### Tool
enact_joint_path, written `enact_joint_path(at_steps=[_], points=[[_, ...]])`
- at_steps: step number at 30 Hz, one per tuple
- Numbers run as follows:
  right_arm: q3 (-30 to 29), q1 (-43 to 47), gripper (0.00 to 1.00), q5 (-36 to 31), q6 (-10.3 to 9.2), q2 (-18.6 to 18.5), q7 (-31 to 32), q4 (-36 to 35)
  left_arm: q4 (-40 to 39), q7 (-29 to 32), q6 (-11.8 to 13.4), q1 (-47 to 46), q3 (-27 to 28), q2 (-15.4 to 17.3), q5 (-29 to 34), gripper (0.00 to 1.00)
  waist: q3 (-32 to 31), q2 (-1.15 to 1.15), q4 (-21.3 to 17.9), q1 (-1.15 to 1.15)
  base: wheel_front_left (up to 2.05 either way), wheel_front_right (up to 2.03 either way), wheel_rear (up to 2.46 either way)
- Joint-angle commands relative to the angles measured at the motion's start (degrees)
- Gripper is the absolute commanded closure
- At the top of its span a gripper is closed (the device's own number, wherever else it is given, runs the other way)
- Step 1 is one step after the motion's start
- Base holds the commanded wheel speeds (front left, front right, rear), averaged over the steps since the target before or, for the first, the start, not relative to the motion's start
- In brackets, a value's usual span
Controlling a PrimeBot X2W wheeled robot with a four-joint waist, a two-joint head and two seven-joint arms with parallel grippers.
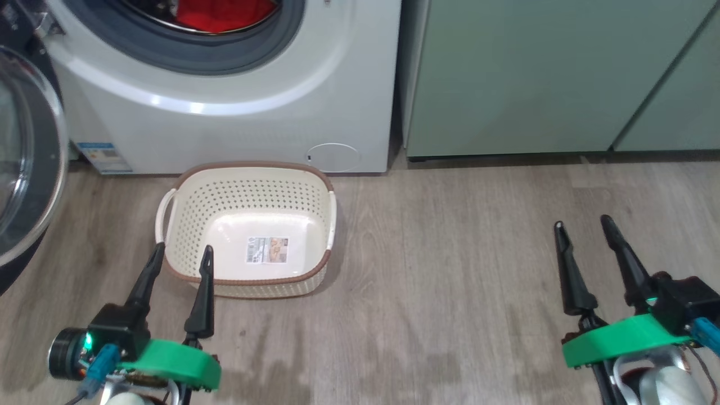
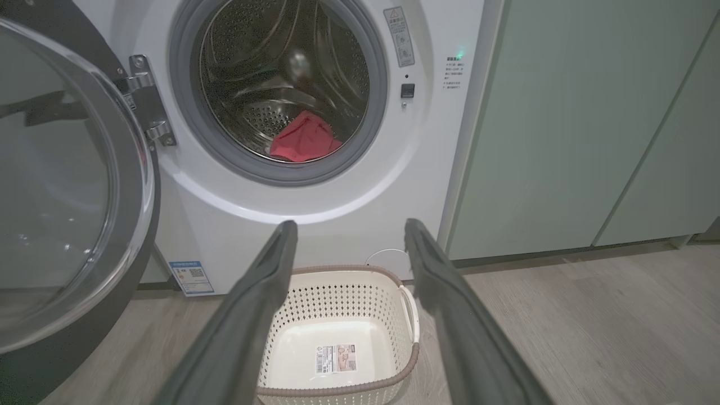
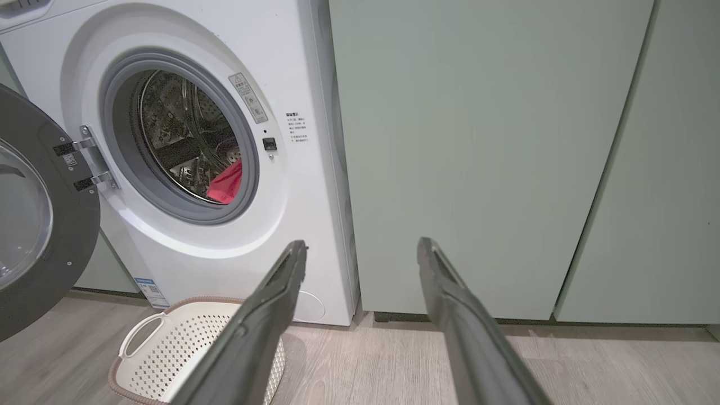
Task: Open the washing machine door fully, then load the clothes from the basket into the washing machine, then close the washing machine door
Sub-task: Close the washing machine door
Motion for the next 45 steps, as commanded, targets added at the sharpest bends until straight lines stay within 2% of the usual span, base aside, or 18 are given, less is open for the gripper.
enact_joint_path(at_steps=[1,7,16,23,30,43,44,45], points=[[0.94,-0.84,0.0,0.39,0.0,-0.28,-0.61,-1.7,-1.58,-0.55,0.02,-2.25,2.34,0.35,0.6,0.0,-0.06,0.0,0.4,0.0,0.0,0.0,0.0],[0.65,-0.56,0.0,0.34,0.0,-0.28,-0.45,-2.49,-1.56,-0.55,0.29,-2.97,2.39,-0.03,0.65,0.0,0.11,0.0,5.55,0.0,0.0,0.0,0.0],[1.62,-0.69,0.0,-0.03,0.0,-0.28,0.59,-3.67,-2.37,-0.55,1.44,-1.64,3.6,-1.05,0.49,0.0,-0.56,0.0,18.83,0.0,0.0,0.0,0.0],[3.0,-0.75,0.0,0.11,0.0,-0.28,1.12,-3.92,-2.93,-0.55,1.81,-0.64,4.51,-1.56,0.26,0.0,-0.94,0.0,25.37,0.0,0.0,0.0,0.0],[3.38,-0.53,0.0,0.25,0.0,-0.28,1.34,-3.65,-3.05,-0.55,1.57,-0.22,4.81,-1.94,0.18,0.0,-1.36,0.0,28.33,0.0,0.0,0.0,0.0],[3.63,-0.3,0.0,0.33,0.0,-0.28,1.4,-3.42,-2.72,-0.55,1.3,0.03,4.98,-2.24,0.23,0.0,-1.52,0.0,29.26,0.0,0.0,0.0,0.0],[3.67,-0.32,0.0,0.32,0.0,-0.28,1.42,-3.44,-2.65,-0.55,1.29,0.05,4.98,-2.27,0.19,0.15,-1.47,0.0,29.28,0.0,0.0,0.0,0.0],[3.69,-0.34,0.0,0.31,0.0,-0.28,1.43,-3.46,-2.63,-0.55,1.28,0.02,4.99,-2.29,0.16,1.0,-1.42,0.0,29.29,0.0,0.0,0.0,0.0]])
